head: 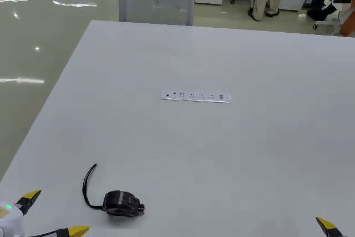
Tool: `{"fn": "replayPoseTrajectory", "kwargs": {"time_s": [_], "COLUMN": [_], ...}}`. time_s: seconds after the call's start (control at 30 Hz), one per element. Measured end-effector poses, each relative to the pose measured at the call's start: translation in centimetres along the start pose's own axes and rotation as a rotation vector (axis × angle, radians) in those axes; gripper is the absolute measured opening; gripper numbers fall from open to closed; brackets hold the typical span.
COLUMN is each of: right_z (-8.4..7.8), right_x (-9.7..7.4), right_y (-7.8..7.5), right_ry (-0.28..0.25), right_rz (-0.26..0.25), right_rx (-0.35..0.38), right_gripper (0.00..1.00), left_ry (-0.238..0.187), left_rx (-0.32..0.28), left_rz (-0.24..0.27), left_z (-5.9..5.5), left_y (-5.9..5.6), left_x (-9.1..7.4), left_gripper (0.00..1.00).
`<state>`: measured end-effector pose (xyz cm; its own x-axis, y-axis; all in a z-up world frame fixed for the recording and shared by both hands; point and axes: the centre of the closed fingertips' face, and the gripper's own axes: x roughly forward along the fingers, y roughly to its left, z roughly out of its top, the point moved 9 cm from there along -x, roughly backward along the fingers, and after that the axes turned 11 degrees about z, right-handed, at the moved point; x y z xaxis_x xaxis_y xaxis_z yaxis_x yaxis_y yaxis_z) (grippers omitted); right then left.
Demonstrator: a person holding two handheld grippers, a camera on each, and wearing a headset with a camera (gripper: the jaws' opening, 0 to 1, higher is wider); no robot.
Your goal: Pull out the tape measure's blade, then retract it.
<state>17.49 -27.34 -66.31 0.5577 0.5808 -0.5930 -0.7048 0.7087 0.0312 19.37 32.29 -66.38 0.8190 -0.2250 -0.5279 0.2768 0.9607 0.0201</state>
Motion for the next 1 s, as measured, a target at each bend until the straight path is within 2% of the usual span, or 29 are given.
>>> {"fn": "replayPoseTrajectory", "kwargs": {"time_s": [0.1, 0.2, 0.3, 0.47, 0.7, 0.9, 1.0], "right_z": [0.0, -0.1, -0.3, -0.3, -0.7, -0.8, -0.8], "right_x": [-0.3, -0.5, -0.6, -0.7, -0.9, -1.2, -1.2], "right_y": [-0.2, -0.2, 0.0, 0.6, 1.7, 1.9, 2.0], "right_ry": [-0.003, 0.000, 0.000, -0.006, -0.008, -0.014, -0.016], "right_rz": [-0.016, -0.023, -0.020, -0.029, -0.040, -0.064, -0.055], "right_rx": [-0.003, -0.003, -0.004, 0.007, 0.001, 0.010, 0.003], "right_gripper": [1.00, 1.00, 1.00, 1.00, 1.00, 1.00, 1.00], "left_ry": [-0.001, -0.006, -0.034, -0.048, -0.064, -0.067, -0.074], "left_rx": [0.015, 0.006, 0.021, 0.004, -0.001, 0.000, -0.012], "left_rz": [-0.005, -0.009, -0.006, 0.002, 0.001, 0.004, 0.015], "left_z": [0.3, 0.5, 0.9, 0.8, 1.0, 0.8, 0.7], "left_y": [-0.2, 0.1, 0.3, 0.8, 0.9, 1.2, 1.3], "left_x": [-0.1, -0.3, -0.5, -0.5, -0.4, -1.1, -1.7], "left_gripper": [1.00, 1.00, 1.00, 1.00, 1.00, 1.00, 1.00]}}
